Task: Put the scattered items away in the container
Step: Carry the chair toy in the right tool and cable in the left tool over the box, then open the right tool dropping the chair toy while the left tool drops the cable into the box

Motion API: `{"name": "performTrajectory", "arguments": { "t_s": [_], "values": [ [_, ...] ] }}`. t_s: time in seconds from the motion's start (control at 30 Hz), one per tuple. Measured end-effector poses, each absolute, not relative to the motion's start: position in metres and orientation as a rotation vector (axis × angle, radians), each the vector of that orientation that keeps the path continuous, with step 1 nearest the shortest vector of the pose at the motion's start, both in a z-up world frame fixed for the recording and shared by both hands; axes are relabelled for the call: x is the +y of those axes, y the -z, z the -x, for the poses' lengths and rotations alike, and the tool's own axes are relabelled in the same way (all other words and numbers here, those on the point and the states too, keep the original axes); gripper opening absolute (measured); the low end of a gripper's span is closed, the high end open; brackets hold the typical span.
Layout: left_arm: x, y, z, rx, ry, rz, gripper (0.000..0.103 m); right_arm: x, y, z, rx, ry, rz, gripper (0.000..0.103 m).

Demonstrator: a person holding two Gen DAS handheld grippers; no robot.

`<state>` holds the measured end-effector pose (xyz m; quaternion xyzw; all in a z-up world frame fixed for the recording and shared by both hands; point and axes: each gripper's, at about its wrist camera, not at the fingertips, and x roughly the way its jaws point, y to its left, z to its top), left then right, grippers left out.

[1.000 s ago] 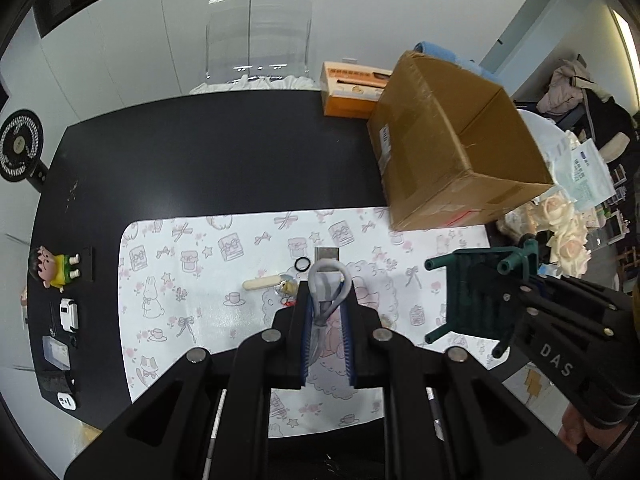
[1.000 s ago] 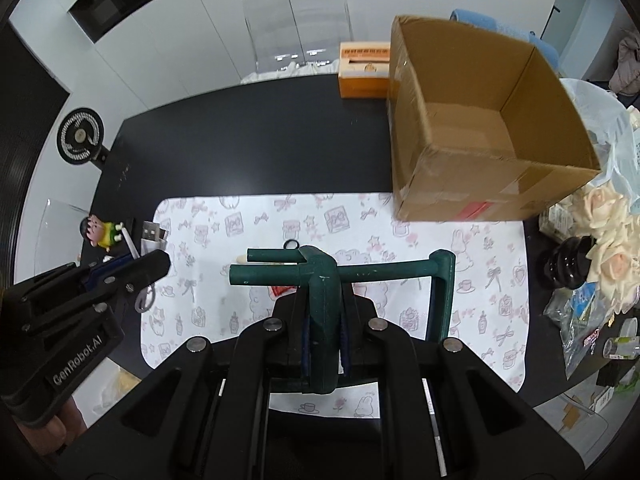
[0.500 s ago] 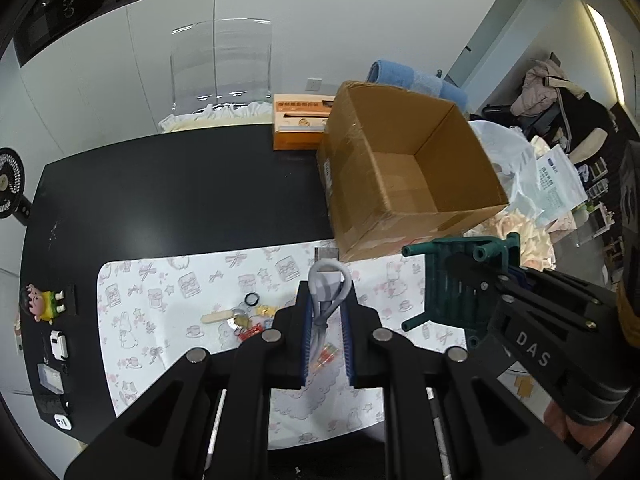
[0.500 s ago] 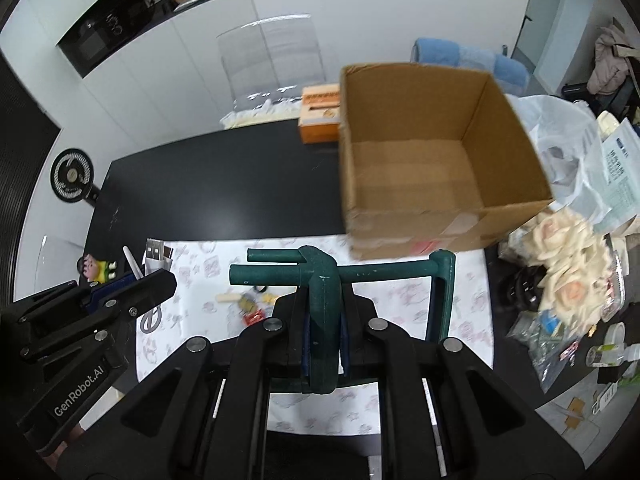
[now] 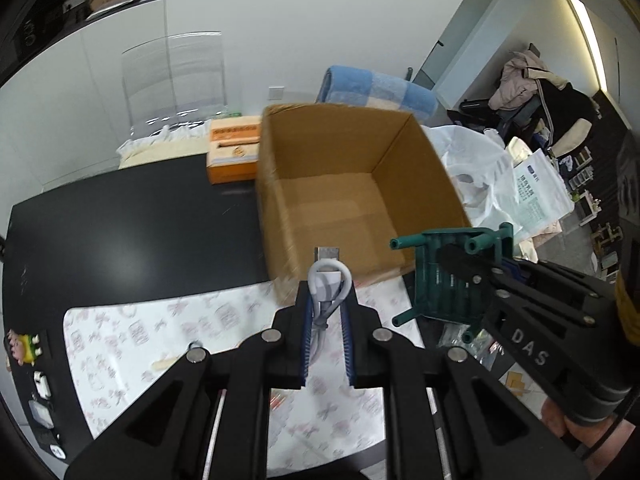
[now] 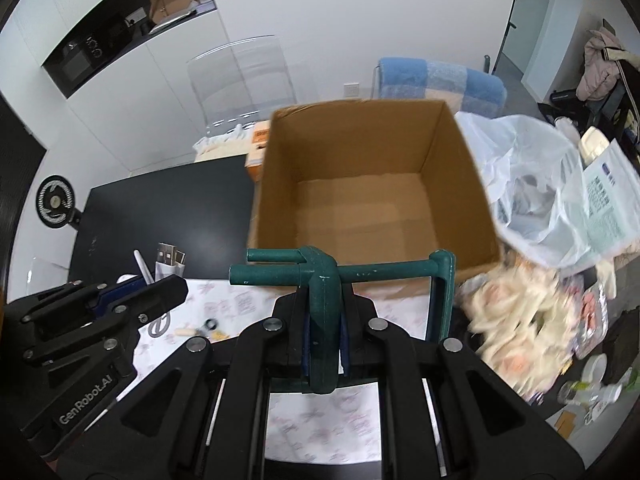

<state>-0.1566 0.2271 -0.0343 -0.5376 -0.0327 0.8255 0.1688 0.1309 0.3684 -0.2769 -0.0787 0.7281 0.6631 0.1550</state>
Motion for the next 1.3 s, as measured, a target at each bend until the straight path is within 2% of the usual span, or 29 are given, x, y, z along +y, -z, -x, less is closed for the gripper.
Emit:
{"name": "performTrajectory", "arguments": {
  "t_s": [0.17, 0.63, 1.1, 1.17, 1.2, 1.23, 1.27, 1.3],
  "values": [
    [0.258, 0.038, 0.19, -0.12, -2.34, 1.533, 0.013, 0.395, 0.322, -0.128, 2.103, -1.9, 0.227, 0.011],
    [0.315, 0.112, 0.265, -0.106, -2.283, 1.694, 0.013, 0.435, 0.419, -0.051, 2.176, -1.973, 0.381, 0.011],
    [0.326, 0.174, 0.282, -0.094, -2.219, 1.853, 0.014, 0.427, 0.444, -0.007, 2.231, -1.984, 0.476, 0.012],
    [0.328, 0.176, 0.28, -0.085, -2.195, 1.864, 0.016, 0.426, 0.445, -0.003, 2.232, -1.985, 0.49, 0.015],
    [0.329, 0.176, 0.278, -0.072, -2.195, 1.866, 0.018, 0.425, 0.446, -0.003, 2.23, -1.983, 0.496, 0.015],
    [0.33, 0.174, 0.276, -0.054, -2.199, 1.863, 0.03, 0.424, 0.446, -0.005, 2.225, -1.975, 0.499, 0.022],
    [0.331, 0.171, 0.273, -0.03, -2.208, 1.854, 0.041, 0.424, 0.446, -0.006, 2.22, -1.968, 0.503, 0.033],
    [0.331, 0.167, 0.269, -0.008, -2.226, 1.841, 0.058, 0.423, 0.446, -0.009, 2.211, -1.956, 0.509, 0.036]
  ]
}}
